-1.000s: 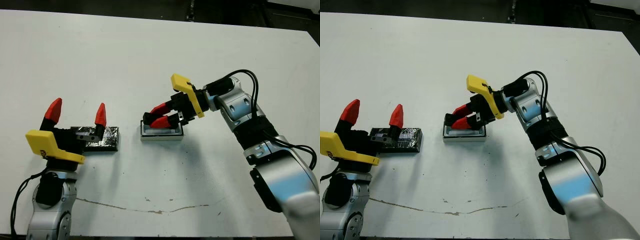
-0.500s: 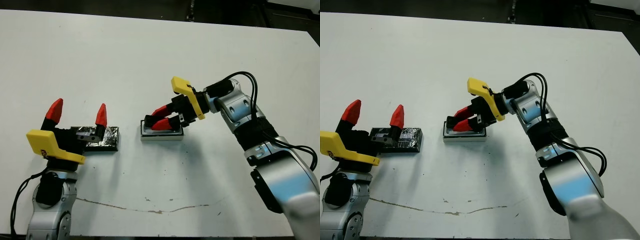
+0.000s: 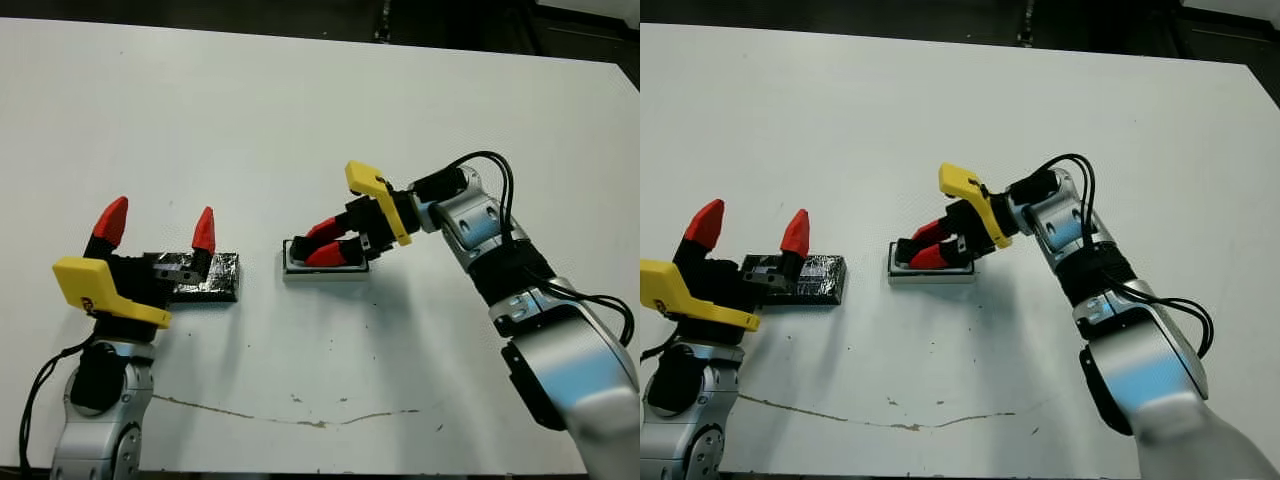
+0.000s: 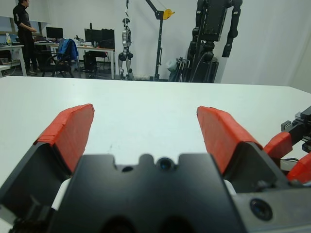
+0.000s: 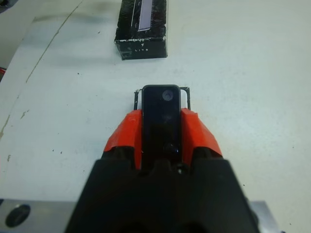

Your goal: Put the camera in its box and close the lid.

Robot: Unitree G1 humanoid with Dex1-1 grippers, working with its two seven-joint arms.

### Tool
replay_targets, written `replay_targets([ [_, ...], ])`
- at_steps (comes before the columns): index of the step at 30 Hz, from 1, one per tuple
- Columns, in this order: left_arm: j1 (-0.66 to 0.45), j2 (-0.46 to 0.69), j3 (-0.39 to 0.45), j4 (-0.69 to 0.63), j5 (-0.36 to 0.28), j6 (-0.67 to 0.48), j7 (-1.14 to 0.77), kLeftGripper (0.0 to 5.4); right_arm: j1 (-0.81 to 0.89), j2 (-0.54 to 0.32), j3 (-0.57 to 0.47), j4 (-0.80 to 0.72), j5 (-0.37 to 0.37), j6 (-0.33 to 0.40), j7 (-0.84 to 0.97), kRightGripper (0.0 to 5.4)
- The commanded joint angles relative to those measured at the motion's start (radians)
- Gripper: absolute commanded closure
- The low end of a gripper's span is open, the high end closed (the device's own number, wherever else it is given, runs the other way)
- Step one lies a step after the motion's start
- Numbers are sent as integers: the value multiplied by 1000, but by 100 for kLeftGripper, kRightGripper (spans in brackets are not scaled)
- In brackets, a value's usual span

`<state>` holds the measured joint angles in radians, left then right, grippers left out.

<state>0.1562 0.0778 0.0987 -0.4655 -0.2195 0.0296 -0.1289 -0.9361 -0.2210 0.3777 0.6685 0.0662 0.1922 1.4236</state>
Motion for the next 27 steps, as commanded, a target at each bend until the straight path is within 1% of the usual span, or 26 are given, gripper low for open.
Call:
replay_targets([
  [1, 12, 3, 2, 5, 2, -1, -1, 0, 21, -33, -4, 17, -16, -3, 2, 374],
  [5, 13, -1, 4, 12, -10, -11, -7, 0, 23, -31, -7, 13, -15, -2, -3, 374],
  [12, 14, -2, 2, 20, -4, -22, -1, 0, 23, -24, -15, 14, -19, 2, -34, 374],
  [14, 14, -1, 1, 24, 0, -31, -3, 0, 21, -21, -18, 11, -18, 7, -47, 335],
  [15, 15, 1, 0, 24, 3, -32, -3, 0, 19, -21, -17, 7, -21, 10, -54, 325],
  [17, 15, 3, -1, 24, 11, -34, 0, 0, 18, -21, -16, 1, -22, -6, -60, 293],
  [19, 15, 2, -1, 23, 9, -30, 0, 0, 17, -23, -16, 1, -22, -30, -60, 265],
  [23, 15, 2, -1, 24, 9, -28, 0, 0, 14, -24, -16, 8, -20, -55, -50, 206],
  [25, 15, 4, -3, 23, 22, -27, 6, 0, 12, -25, -16, 10, -20, -75, -44, 174],
  [27, 14, 5, -2, 24, 30, -28, 7, 0, 11, -28, -13, 4, -24, -79, -44, 145],
])
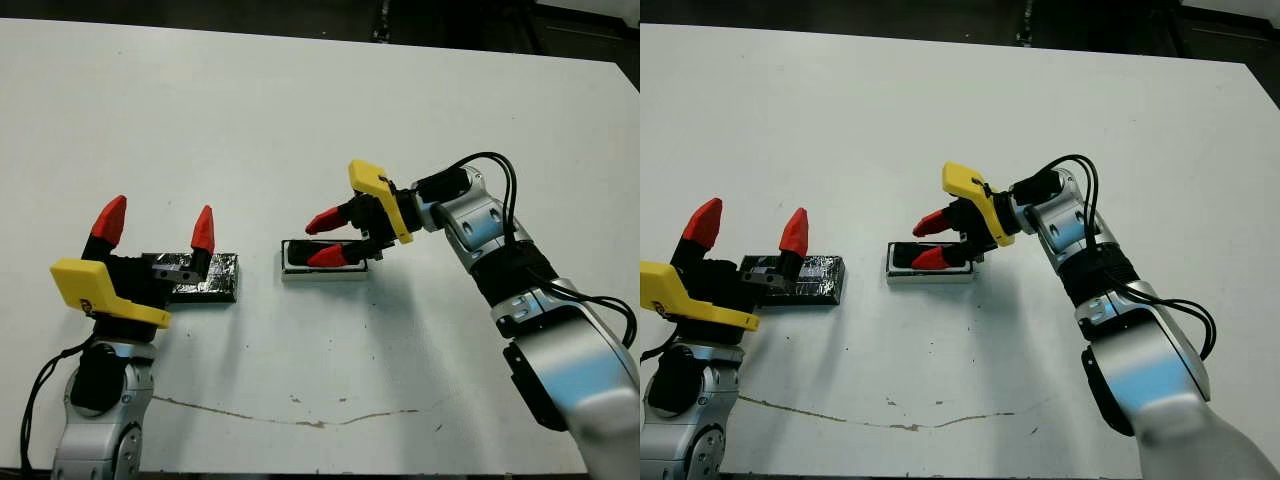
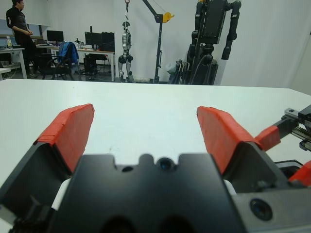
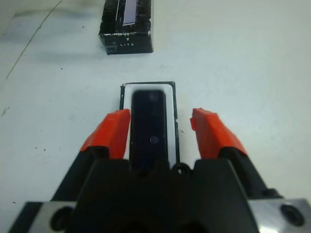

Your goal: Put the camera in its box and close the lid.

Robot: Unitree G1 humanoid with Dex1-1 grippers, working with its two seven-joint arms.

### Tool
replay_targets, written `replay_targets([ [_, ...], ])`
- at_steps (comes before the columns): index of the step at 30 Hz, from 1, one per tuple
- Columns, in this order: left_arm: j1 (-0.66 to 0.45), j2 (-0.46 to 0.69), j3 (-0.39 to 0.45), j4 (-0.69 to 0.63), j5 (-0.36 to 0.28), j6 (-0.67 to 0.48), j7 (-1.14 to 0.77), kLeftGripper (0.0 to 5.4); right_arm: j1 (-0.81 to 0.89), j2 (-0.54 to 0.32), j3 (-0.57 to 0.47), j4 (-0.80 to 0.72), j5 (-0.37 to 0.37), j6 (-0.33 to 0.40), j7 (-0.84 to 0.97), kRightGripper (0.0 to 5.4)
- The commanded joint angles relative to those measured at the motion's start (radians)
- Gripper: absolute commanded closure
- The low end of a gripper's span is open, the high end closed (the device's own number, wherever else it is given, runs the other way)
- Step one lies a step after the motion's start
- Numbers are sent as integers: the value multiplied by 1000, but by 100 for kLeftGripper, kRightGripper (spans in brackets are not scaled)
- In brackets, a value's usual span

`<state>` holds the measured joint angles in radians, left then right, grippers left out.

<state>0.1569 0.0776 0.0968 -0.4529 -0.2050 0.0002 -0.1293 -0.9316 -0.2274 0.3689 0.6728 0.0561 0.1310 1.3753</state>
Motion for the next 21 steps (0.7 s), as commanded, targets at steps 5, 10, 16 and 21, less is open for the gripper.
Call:
replay_targets([
  [5, 12, 0, -1, 14, 23, -3, 9, 0, 6, -28, -8, -7, -11, -21, 15, 67],
  [10, 12, -2, -1, 14, 24, -2, 9, 0, 8, -50, -14, -46, -10, 6, 8, 0],
  [16, 14, -3, 0, 14, 24, -5, 9, 0, 11, -87, -47, -134, 27, 93, 25, 0],
  [21, 16, -1, 1, 21, 26, -21, 6, 0, 38, -129, -136, -227, 121, 182, 18, 0],
])
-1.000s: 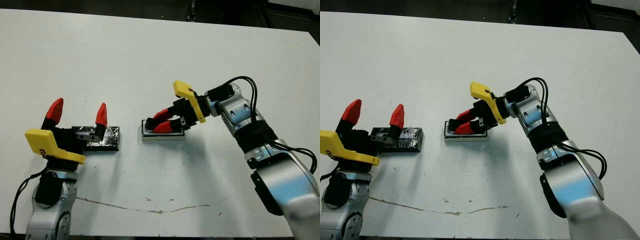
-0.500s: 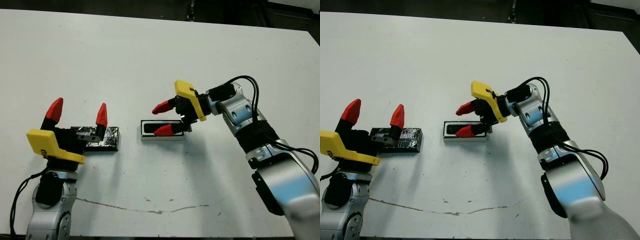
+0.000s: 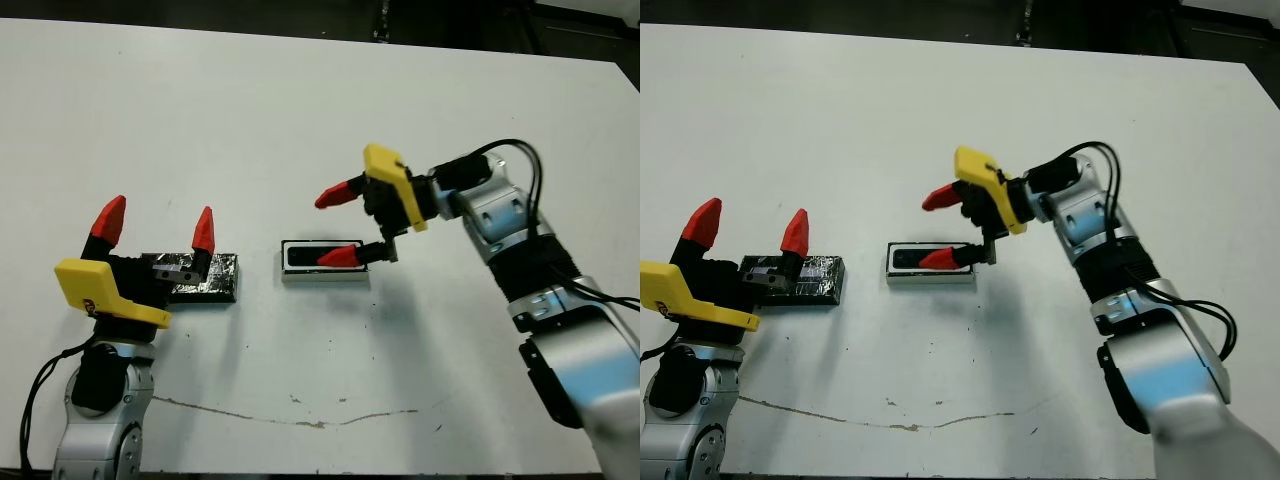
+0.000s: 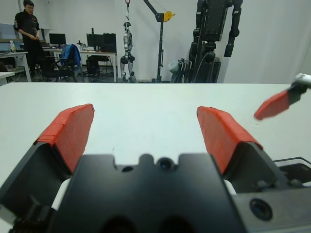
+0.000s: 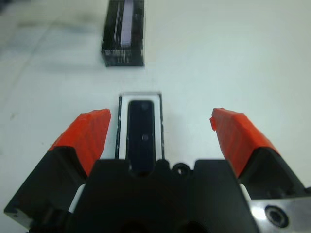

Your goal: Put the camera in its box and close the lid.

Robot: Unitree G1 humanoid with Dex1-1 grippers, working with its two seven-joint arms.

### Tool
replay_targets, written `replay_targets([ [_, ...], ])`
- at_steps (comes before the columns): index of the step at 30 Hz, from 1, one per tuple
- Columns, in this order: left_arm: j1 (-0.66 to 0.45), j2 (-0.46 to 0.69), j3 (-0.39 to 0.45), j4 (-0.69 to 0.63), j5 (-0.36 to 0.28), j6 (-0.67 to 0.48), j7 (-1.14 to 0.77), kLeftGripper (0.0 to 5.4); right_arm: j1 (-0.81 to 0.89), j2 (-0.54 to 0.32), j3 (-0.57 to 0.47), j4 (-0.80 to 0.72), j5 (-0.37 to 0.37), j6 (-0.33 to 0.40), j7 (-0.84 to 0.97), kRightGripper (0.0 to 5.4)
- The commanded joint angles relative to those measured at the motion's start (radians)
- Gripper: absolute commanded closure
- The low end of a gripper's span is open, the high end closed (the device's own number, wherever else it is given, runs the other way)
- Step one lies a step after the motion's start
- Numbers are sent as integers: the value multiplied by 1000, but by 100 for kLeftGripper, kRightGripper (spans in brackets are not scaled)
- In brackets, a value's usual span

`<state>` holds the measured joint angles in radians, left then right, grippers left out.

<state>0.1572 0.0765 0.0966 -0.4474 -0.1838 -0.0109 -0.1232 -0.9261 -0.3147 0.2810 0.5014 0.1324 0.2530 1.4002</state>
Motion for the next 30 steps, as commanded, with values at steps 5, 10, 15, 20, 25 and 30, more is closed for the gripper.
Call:
replay_targets([
  [5, 19, 8, 10, 9, -2, 1, -1, 0, 208, -87, -214, -334, 147, 187, -188, 0],
  [10, 16, 13, 24, 9, 15, -15, 6, 0, 476, -90, -398, -630, 218, 262, -445, 20],
  [15, 10, 16, 41, 6, 11, -17, 5, 0, 685, -21, -545, -696, 273, 145, -620, 89],
  [20, 4, 23, 58, 7, 1, -20, -6, 0, 852, 51, -588, -710, 243, -39, -747, 168],
  [25, -1, 54, 70, -13, -17, 2, -31, 0, 967, 90, -574, -740, 185, -183, -840, 248],
  [30, -31, 120, 95, -14, -32, 20, -79, 0, 1022, 126, -557, -771, 221, -165, -915, 328],
])
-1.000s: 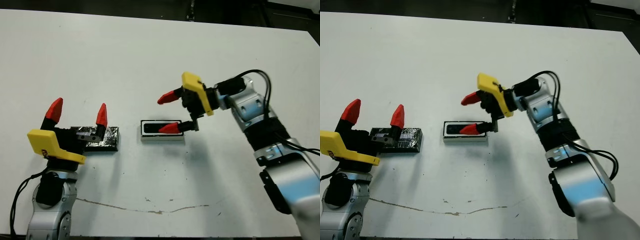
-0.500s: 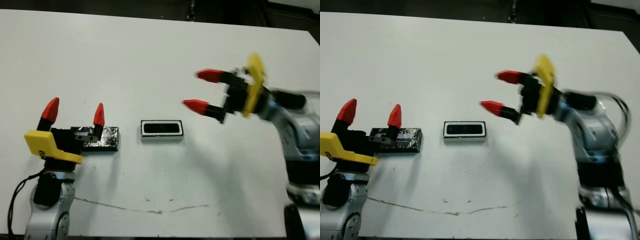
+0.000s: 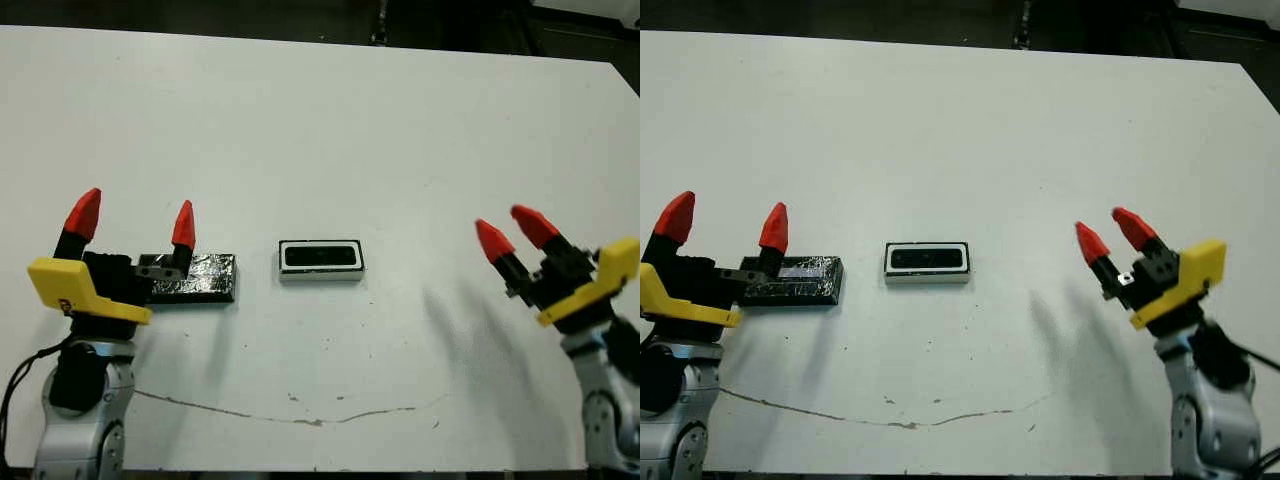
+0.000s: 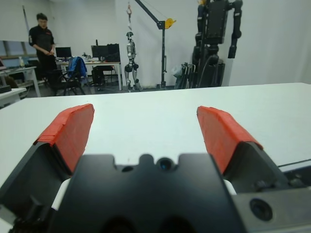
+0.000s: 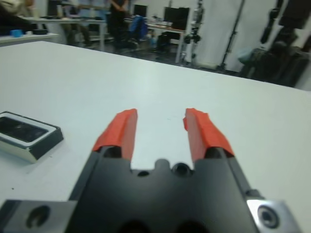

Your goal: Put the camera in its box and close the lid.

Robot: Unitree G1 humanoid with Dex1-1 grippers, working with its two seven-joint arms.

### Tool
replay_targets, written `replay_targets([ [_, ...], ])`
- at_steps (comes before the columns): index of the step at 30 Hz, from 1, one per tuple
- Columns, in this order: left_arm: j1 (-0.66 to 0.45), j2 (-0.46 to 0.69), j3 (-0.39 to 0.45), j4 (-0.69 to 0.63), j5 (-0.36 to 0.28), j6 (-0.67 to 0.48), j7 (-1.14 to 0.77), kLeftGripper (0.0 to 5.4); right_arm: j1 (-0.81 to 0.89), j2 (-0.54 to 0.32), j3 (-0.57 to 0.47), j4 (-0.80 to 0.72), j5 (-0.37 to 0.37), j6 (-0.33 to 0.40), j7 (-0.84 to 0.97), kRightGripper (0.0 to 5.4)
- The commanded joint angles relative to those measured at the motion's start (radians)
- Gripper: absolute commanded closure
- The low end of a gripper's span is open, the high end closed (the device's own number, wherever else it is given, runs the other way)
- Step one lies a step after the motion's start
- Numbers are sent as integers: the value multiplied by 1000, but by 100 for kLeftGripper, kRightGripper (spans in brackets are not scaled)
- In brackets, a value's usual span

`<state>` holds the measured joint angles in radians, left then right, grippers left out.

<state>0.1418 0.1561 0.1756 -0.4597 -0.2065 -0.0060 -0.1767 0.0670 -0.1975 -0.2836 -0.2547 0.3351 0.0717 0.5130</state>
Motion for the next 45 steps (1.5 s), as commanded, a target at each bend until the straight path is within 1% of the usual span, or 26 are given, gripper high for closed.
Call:
replay_targets([
  [1, -25, 52, 22, -3, -18, 23, -33, 0, 30, 11, 14, -8, 25, 14, -28, 340],
  [4, -54, 96, 41, -8, -44, 51, -61, 0, 20, 12, 32, 21, 38, -12, -21, 389],
  [7, -85, 160, 64, -14, -88, 98, -113, 0, 14, 14, 39, 22, 52, -8, -33, 438],
  [9, -107, 231, 83, -8, -131, 130, -184, 0, 11, 11, 41, 22, 57, -6, -40, 473],
  [11, -127, 312, 100, 5, -163, 155, -264, 0, 11, 8, 45, 21, 46, -14, -51, 502],
  [12, -140, 354, 112, 15, -199, 182, -314, 0, 13, 7, 48, 16, 43, -8, -59, 515],
  [13, -160, 398, 123, 38, -255, 214, -382, 0, 16, 4, 52, 11, 37, -2, -67, 537],
  [15, -219, 482, 136, 123, -376, 279, -550, 0, 21, -1, 58, 5, 33, 9, -77, 539],
  [17, -297, 569, 121, 241, -444, 326, -731, 0, 22, -4, 62, 6, 35, 12, -81, 539],
  [18, -340, 609, 103, 308, -456, 340, -822, 0, 22, -4, 63, 7, 38, 12, -83, 539],
  [20, -411, 654, 66, 412, -452, 344, -956, 0, 21, -6, 61, 12, 47, 15, -84, 539],
  [23, -493, 674, 9, 516, -421, 319, -1090, 0, 19, -8, 63, 18, 56, 15, -79, 539],
  [24, -511, 680, -8, 534, -408, 316, -1116, 0, 20, -9, 64, 16, 62, 22, -78, 539],
  [26, -549, 693, -42, 564, -396, 349, -1159, 0, 20, -12, 65, 16, 73, 34, -74, 539],
  [30, -611, 685, -98, 631, -372, 353, -1258, 0, 16, -16, 63, 22, 93, 46, -68, 539],
  [33, -658, 682, -145, 676, -346, 355, -1331, 0, 16, -24, 65, 24, 85, 43, -72, 539],
  [38, -686, 693, -191, 649, -296, 358, -1365, 0, 20, -24, 66, 27, 92, 44, -70, 539],
  [43, -687, 698, -206, 609, -266, 355, -1371, 0, 21, -25, 67, 26, 84, 46, -77, 539],
  [45, -689, 707, -215, 588, -256, 371, -1370, 0, 20, -24, 67, 33, 83, 34, -70, 539],
])
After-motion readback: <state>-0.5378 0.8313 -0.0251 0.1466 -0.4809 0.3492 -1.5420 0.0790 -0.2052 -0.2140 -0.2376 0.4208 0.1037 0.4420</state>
